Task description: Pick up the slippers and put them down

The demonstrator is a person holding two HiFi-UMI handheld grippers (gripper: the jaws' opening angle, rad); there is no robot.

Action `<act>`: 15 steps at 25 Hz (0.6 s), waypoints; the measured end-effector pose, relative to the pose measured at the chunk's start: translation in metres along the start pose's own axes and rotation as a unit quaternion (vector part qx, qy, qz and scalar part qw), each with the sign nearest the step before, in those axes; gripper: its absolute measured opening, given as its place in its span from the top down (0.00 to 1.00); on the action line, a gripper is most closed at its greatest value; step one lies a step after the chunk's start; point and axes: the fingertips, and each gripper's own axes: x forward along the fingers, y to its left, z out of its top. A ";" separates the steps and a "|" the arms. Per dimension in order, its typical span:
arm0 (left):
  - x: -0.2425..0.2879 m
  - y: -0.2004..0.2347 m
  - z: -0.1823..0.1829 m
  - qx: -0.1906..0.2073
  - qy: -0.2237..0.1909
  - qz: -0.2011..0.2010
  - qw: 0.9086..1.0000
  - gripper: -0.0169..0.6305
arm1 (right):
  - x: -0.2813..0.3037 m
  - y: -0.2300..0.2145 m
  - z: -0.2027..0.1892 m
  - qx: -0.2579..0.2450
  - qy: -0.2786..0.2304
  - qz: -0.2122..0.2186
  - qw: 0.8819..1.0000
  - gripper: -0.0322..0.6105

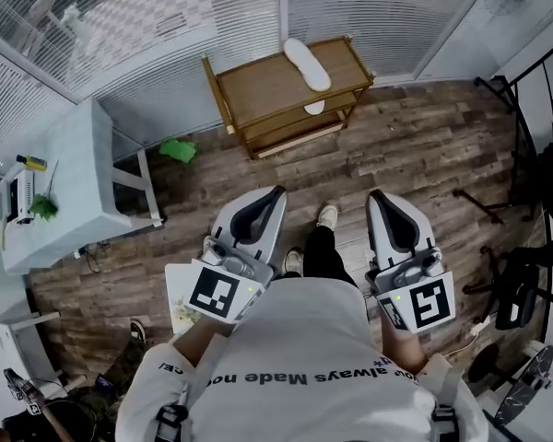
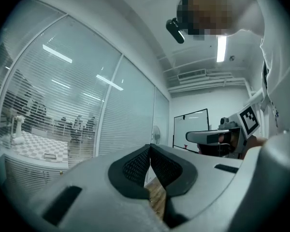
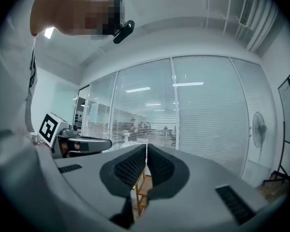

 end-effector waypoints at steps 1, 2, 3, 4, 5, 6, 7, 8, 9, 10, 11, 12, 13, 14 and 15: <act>0.006 0.002 0.000 0.000 0.000 0.001 1.000 0.95 | 0.005 -0.006 0.000 0.000 -0.001 0.000 1.000 0.93; 0.013 0.004 0.001 0.001 -0.001 0.001 1.000 0.95 | 0.009 -0.013 0.000 0.000 -0.003 0.000 1.000 0.93; 0.021 0.007 0.001 0.002 -0.001 0.002 1.000 0.95 | 0.014 -0.020 -0.001 0.001 -0.005 0.001 1.000 0.93; 0.029 0.009 0.001 0.004 -0.001 0.002 1.000 0.95 | 0.019 -0.028 -0.001 0.002 -0.006 0.002 1.000 0.93; 0.038 0.012 0.001 0.005 0.000 0.003 1.000 0.95 | 0.024 -0.036 0.000 0.002 -0.008 0.002 1.000 0.93; 0.047 0.014 0.001 0.005 0.002 0.003 1.000 0.95 | 0.028 -0.044 0.000 0.002 -0.008 0.003 1.000 0.93; 0.058 0.017 0.002 0.006 0.003 0.003 1.000 0.95 | 0.033 -0.053 0.000 0.003 -0.009 0.003 1.000 0.93; 0.069 0.019 0.002 0.007 0.004 0.002 1.000 0.95 | 0.038 -0.063 0.001 0.004 -0.010 0.003 1.000 0.93; 0.081 0.020 0.003 0.007 0.004 0.002 1.000 0.95 | 0.042 -0.074 0.001 0.006 -0.010 0.003 1.000 0.93; 0.092 0.021 0.005 0.008 0.003 0.001 1.000 0.95 | 0.046 -0.085 0.002 0.007 -0.011 0.003 1.000 0.93; 0.104 0.022 0.006 0.009 0.003 0.000 1.000 0.95 | 0.050 -0.097 0.002 0.008 -0.011 0.002 1.000 0.93; 0.116 0.024 0.007 0.011 0.003 0.001 1.000 0.95 | 0.055 -0.108 0.002 0.009 -0.011 0.003 1.000 0.93; 0.128 0.025 0.008 0.013 0.004 0.001 1.000 0.95 | 0.059 -0.119 0.002 0.009 -0.011 0.004 1.000 0.93; 0.139 0.027 0.008 0.015 0.005 0.002 1.000 0.95 | 0.063 -0.130 0.002 0.010 -0.010 0.005 1.000 0.93; 0.151 0.029 0.009 0.015 0.006 0.004 1.000 0.95 | 0.067 -0.141 0.002 0.010 -0.009 0.006 1.000 0.93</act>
